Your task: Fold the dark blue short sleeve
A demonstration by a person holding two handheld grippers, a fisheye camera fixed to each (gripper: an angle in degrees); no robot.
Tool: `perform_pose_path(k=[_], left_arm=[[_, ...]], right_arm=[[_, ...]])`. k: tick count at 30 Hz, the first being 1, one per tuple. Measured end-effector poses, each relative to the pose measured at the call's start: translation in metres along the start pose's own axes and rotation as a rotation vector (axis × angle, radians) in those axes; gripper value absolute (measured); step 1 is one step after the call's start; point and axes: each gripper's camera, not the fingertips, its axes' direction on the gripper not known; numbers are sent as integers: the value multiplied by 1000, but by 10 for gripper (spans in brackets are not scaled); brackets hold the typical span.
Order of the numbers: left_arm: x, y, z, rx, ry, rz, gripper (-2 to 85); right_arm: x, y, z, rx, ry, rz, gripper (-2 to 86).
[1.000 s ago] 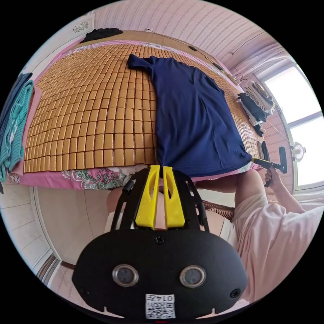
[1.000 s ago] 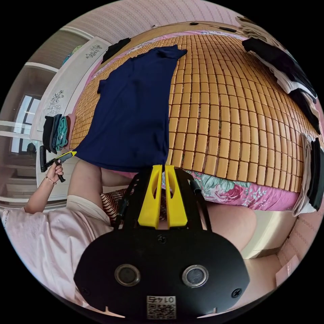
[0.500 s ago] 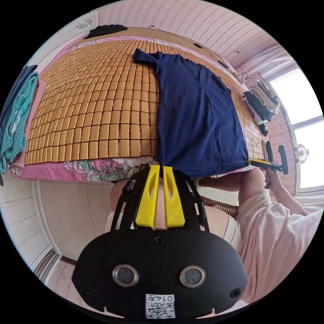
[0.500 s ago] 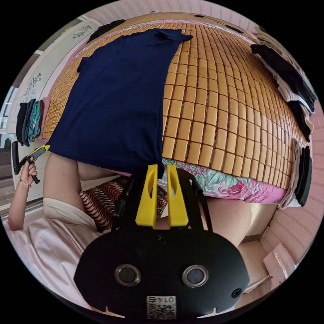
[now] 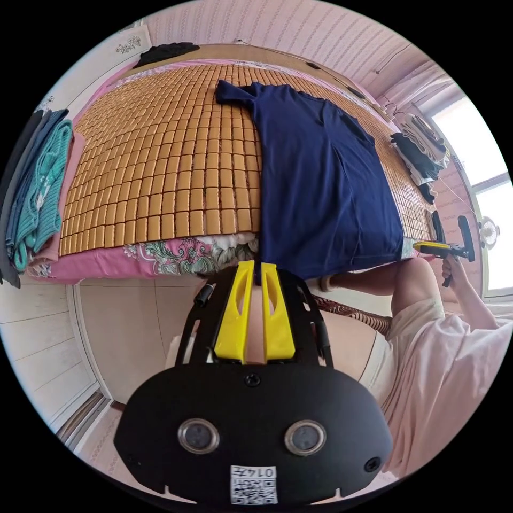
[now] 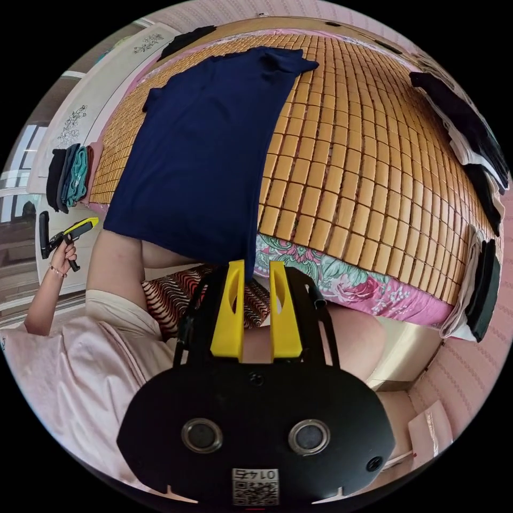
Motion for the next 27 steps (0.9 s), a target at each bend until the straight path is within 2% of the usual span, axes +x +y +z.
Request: perform_pose_path(k=[5,9,13,15,20,24,27], left_arm=[[26,-42,-9,82,-51,108,1],[74,-116,14,157,38,207,0],[124,-188,36,185,115,337,0],[153,-231,47,187,156,412,-1],[206,-302,57,189,240,514,-5],[265,-344,62,166,268,618,-6],[310,-369,80,106,258,681,-6]], right_arm=[[31,-61,-45,199,15,-44,78],[63,-159,-53,318,-8,-50,89],[96,-231,-32,342,-6,72,95],[113,-247,-14,320,-130,102,39],[136,-182,-26,512,-126,262,0],[143,-127,-18,467,-40,426,-1],[150,-113,-13,423,-94,486,1]])
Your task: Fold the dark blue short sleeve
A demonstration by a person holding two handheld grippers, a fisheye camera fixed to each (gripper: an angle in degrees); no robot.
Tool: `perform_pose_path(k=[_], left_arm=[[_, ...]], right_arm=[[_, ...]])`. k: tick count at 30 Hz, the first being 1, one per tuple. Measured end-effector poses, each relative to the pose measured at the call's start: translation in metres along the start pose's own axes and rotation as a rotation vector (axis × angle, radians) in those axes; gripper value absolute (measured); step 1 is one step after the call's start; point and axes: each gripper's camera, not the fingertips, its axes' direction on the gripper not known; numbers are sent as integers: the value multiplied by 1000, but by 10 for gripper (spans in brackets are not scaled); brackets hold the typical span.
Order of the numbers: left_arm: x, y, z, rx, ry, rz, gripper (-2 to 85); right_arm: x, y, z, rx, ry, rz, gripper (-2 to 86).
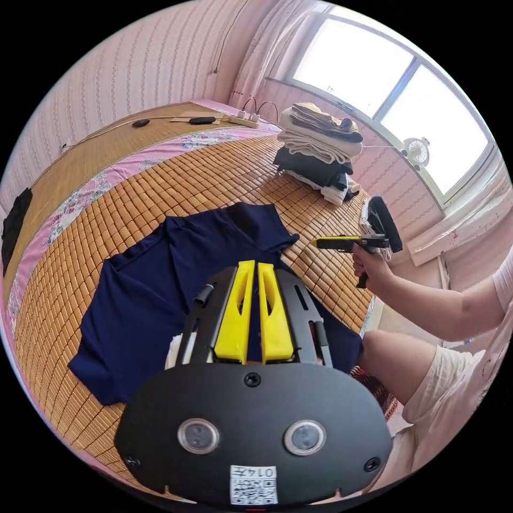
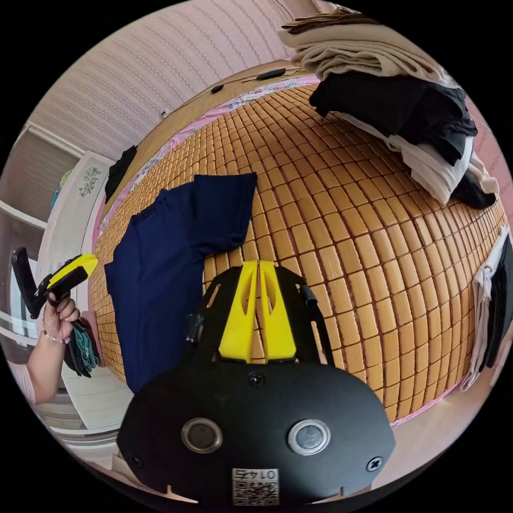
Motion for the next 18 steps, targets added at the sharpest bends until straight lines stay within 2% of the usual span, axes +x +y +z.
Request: perform_pose_path(k=[6,13,16,18], left_arm=[[22,-94,73,-84,-33,74,0],[47,-175,191,-247,-21,107,58],[49,-188,233,-333,-64,122,49],[45,-191,234,-296,-41,123,17]], right_arm=[[-1,-19,-2,-25,-91,-42,8],[-33,-35,21,-57,-15,-143,3],[-35,-40,35,-104,-16,-134,0],[-35,-41,38,-104,-32,-121,-2]])
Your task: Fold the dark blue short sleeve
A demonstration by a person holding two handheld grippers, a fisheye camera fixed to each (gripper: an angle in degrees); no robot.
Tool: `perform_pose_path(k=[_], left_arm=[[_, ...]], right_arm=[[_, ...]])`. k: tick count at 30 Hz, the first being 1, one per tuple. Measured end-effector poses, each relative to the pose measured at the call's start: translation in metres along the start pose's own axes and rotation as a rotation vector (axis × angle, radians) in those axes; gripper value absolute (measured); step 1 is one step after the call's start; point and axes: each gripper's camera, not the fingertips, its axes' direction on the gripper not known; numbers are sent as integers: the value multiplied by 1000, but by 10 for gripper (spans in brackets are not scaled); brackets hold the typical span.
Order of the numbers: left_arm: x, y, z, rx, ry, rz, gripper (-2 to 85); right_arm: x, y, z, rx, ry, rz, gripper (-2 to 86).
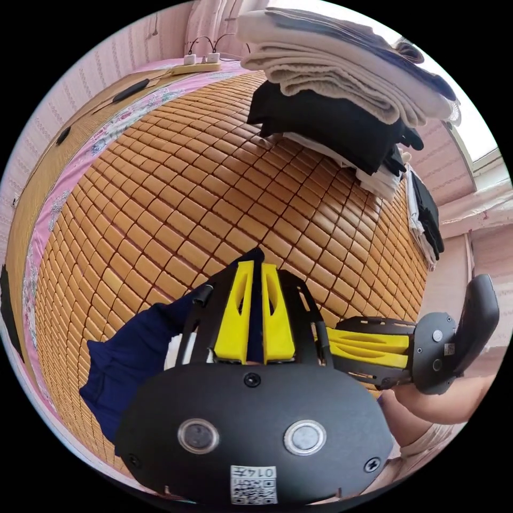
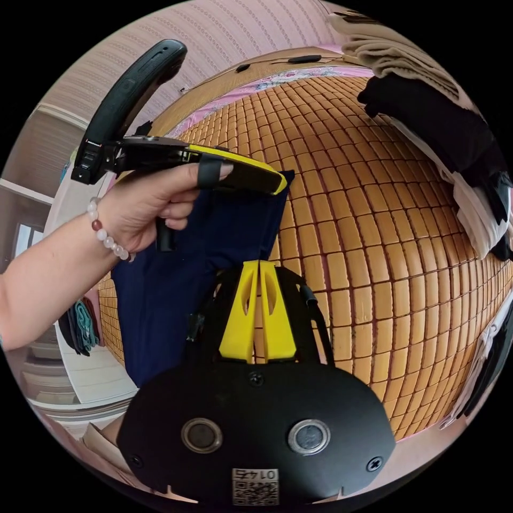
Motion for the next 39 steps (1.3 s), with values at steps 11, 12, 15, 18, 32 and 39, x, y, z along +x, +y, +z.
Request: perform_pose_path(k=[11,12,15,18,32,39], left_arm=[[-32,71,-41,229,130,-130,22],[-40,100,-58,281,149,-179,22],[-63,196,-93,378,109,-346,18],[-93,312,-111,380,5,-585,6],[-170,629,-120,405,-200,-1208,14],[-174,656,-120,509,-124,-1182,39]], right_arm=[[-21,-8,0,-60,65,-12,-2],[-27,-8,-2,-67,80,-26,-2],[-53,-10,-7,-69,120,-91,-2],[-99,-25,-2,-72,110,-218,-1],[-464,-85,153,-244,-201,-979,32],[-580,-97,248,-272,35,-1040,63]])
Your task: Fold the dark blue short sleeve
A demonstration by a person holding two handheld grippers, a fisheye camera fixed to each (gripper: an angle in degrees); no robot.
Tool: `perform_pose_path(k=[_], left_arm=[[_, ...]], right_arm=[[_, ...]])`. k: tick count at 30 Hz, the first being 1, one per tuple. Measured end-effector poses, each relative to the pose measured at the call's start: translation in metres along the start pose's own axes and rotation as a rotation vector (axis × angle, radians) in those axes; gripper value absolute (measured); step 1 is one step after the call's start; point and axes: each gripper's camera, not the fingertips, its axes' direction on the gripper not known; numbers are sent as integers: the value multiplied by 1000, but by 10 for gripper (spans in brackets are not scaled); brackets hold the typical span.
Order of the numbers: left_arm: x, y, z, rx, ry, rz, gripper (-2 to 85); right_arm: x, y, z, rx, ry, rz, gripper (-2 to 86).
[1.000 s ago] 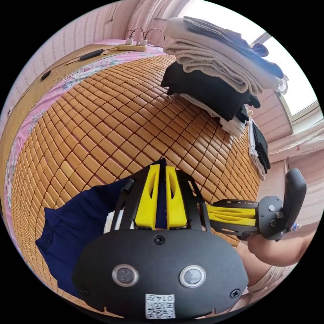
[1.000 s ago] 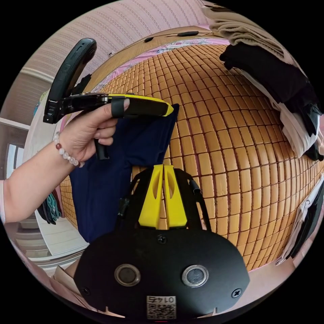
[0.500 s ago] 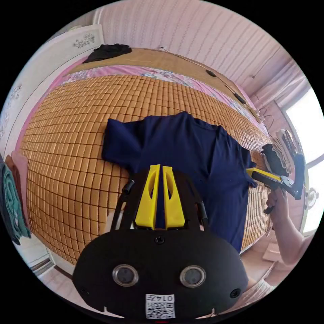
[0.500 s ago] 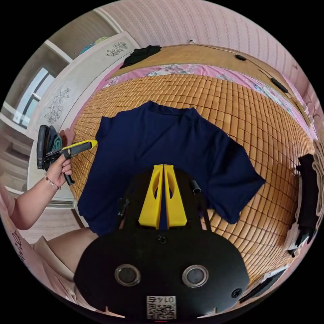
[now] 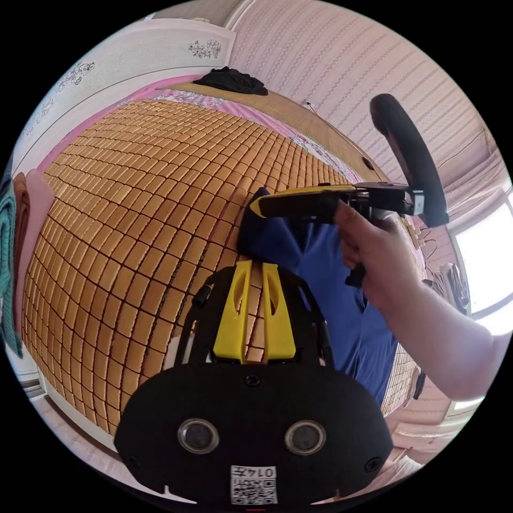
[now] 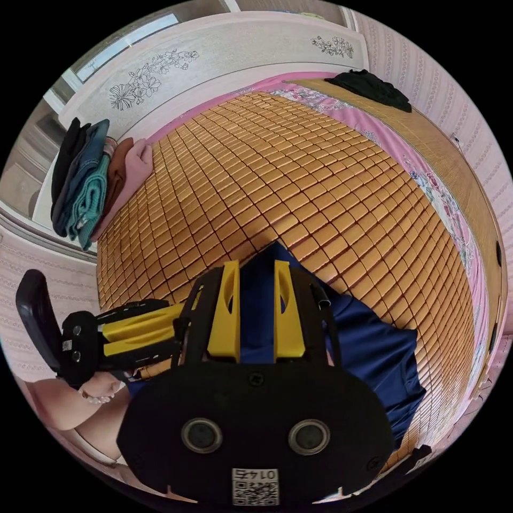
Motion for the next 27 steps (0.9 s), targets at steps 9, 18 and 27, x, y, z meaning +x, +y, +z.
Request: perform_pose_path(k=[9,18,27], left_arm=[[-19,21,-29,33,121,50,41],[1,2,-12,-49,133,255,54],[47,-8,20,-193,132,406,41]], right_arm=[[50,69,-56,225,-16,251,1],[103,148,-48,132,-43,491,50],[122,97,-7,86,-119,468,54]])
